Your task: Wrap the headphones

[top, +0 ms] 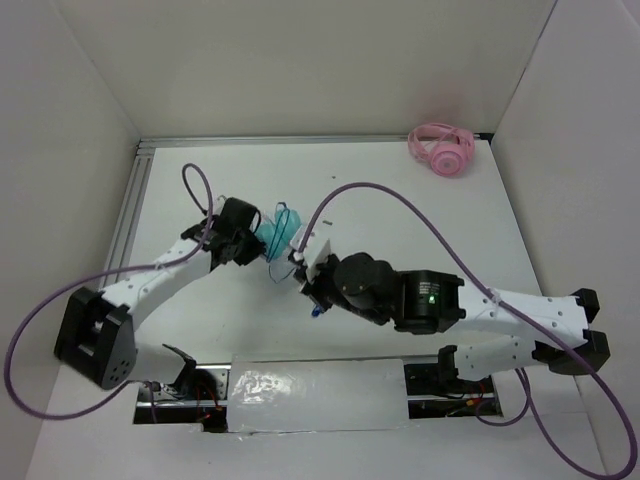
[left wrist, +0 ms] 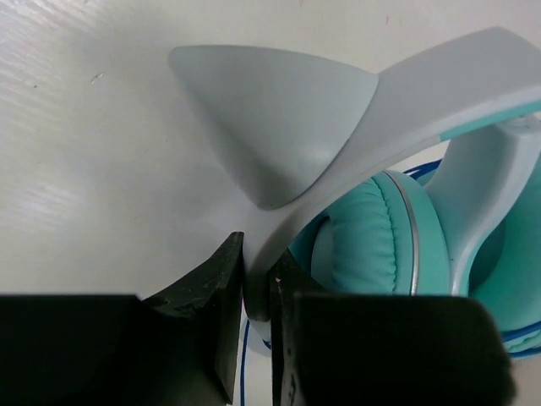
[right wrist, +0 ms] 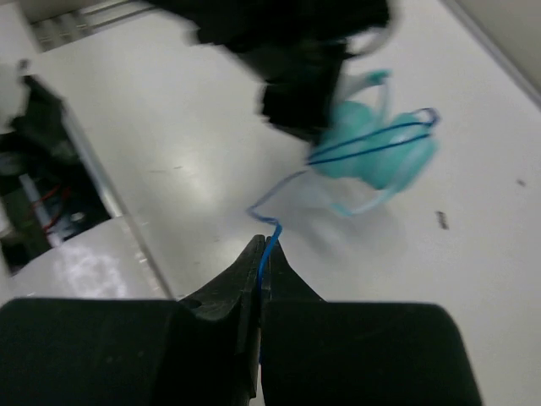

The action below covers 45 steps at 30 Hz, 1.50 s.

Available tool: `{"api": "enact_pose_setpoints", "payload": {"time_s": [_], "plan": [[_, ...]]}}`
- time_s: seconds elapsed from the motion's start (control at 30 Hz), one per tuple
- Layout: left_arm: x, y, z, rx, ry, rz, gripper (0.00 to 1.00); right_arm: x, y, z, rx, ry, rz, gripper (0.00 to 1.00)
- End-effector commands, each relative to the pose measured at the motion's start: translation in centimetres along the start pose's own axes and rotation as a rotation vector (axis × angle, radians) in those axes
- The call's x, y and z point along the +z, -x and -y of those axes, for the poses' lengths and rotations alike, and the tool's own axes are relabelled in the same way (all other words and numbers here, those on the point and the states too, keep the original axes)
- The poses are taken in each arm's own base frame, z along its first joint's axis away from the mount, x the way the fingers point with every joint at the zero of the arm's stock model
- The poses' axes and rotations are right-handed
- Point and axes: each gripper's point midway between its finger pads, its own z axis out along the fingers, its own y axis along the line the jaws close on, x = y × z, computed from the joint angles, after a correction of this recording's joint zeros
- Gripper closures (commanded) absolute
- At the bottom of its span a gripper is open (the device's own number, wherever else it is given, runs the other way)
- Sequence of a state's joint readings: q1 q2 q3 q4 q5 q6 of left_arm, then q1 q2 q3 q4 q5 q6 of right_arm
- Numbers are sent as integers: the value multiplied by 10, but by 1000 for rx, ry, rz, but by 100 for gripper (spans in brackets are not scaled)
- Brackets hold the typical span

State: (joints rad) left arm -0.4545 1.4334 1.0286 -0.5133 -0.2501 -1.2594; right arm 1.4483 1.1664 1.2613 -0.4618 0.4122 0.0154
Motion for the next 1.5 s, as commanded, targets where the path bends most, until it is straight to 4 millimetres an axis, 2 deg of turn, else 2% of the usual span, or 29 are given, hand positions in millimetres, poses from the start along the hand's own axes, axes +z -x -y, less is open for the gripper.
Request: {"api": "enact_pose_setpoints", "payload": {"time_s": [0.0,0.07,0.1,0.17,0.2,0.3,0.4,0.47,0.5,0.57,0.67,0.8,0.9,0.93,1.03,1.13,1.17,1.3,1.47], "plan": [[-53,14,47,222,-415,117,100,-17,25,68,-40,-201,42,100],[-67,7,51,294,-527,137,100,-18,25,94,-53,-273,32,100],[-75,-4,43,365,-579,119,100,-18,25,101,-92,-292,22,100],[-86,-13,41,435,-637,107,100,-18,27,113,-112,-328,25,100],[-93,-18,38,455,-661,99,100,-17,26,125,-120,-359,17,100],[-97,-29,32,538,-699,90,100,-17,28,148,-116,-410,23,100],[-90,-26,29,554,-639,83,100,-15,34,156,-116,-394,43,100],[-88,-25,30,555,-611,74,100,-14,40,153,-114,-373,57,100],[-82,-28,28,565,-593,55,100,-12,46,148,-122,-340,68,100],[-78,-36,27,573,-593,27,100,-11,52,148,-122,-339,83,100],[-81,-49,27,605,-643,-3,100,-13,54,160,-110,-405,85,100],[-89,-51,24,615,-680,8,100,-16,49,172,-64,-427,84,100],[-100,-50,24,616,-712,16,100,-21,37,184,-21,-444,100,100],[-105,-50,24,620,-733,22,100,-26,26,191,5,-458,99,100],[-115,-49,24,597,-745,22,100,-32,8,196,42,-443,107,100],[-126,-45,27,612,-770,42,100,-32,-4,192,53,-398,117,100],[-132,-50,29,629,-805,21,100,-32,-7,195,55,-397,118,100],[-162,-60,38,656,-945,-12,100,-17,-36,191,55,-351,77,100],[-184,-54,43,650,-977,-1,100,5,-53,169,77,-231,92,100]]}}
